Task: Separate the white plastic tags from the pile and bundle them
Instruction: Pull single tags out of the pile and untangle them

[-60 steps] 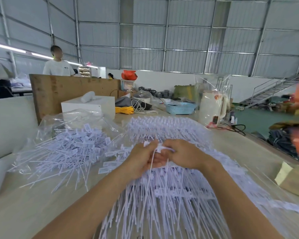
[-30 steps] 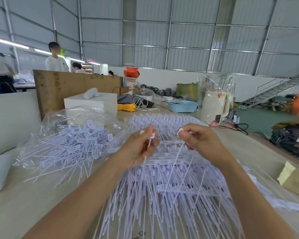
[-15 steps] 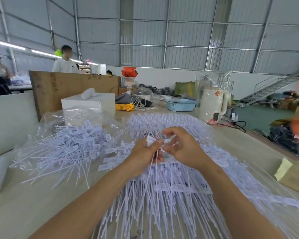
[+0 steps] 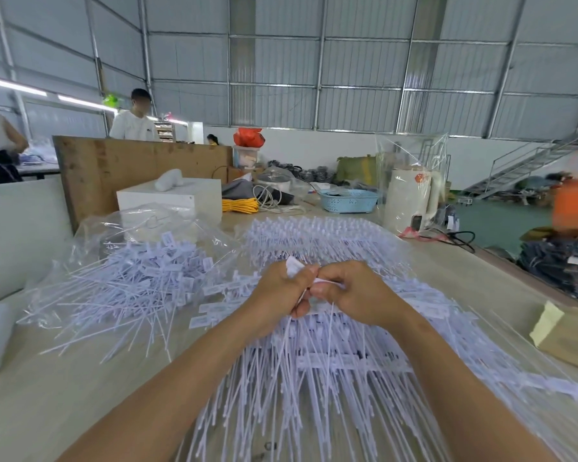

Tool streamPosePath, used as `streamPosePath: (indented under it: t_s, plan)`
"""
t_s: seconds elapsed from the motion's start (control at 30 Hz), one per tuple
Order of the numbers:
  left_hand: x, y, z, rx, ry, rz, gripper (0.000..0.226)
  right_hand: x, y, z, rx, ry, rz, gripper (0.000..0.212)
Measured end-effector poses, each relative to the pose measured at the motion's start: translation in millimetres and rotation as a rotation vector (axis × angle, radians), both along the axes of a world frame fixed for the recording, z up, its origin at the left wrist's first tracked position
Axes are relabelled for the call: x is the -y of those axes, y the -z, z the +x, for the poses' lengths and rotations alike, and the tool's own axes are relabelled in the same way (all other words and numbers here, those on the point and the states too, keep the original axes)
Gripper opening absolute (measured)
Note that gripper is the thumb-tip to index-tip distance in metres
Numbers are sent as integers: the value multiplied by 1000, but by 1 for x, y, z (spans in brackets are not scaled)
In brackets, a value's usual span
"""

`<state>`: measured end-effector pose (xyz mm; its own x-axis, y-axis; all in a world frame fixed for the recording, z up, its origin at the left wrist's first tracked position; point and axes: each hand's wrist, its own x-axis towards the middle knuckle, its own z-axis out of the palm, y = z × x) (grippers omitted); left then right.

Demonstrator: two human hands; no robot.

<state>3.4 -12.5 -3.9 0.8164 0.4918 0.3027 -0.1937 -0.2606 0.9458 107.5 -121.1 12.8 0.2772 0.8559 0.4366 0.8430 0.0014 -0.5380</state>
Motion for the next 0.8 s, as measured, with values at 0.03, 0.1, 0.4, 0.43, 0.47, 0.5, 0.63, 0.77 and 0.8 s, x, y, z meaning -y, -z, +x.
streamPosePath:
  t_s: [0.03,0.1,0.4,0.43,0.47,0.5,0.63,0.77,0.8]
  plan:
    - [-1,-1,-1,-12,15,-31,33,0,0,1,3,-1,-5,14]
    - [-2,-4,-4,-26,64,-87,26,0,1,1,4,-12,-11,10]
    - [-20,-15,-19,-96,174,-300,23,13,-7,18,139,52,-89,36]
    - [-23,-18,-20,-40,170,-388,22,15,-7,20,97,54,-39,35]
    - [-26,-22,-20,22,166,-490,22,16,-8,22,63,56,10,30]
    - [-29,-27,-20,83,164,-600,23,17,-7,22,38,60,47,26]
    - [-57,-57,-39,273,168,-884,11,12,-3,21,62,49,60,31]
    - [-116,-67,-78,158,-93,-849,27,7,-1,19,71,53,61,36]
    - [-132,-63,-86,62,-196,-789,26,6,-1,18,64,51,59,35]
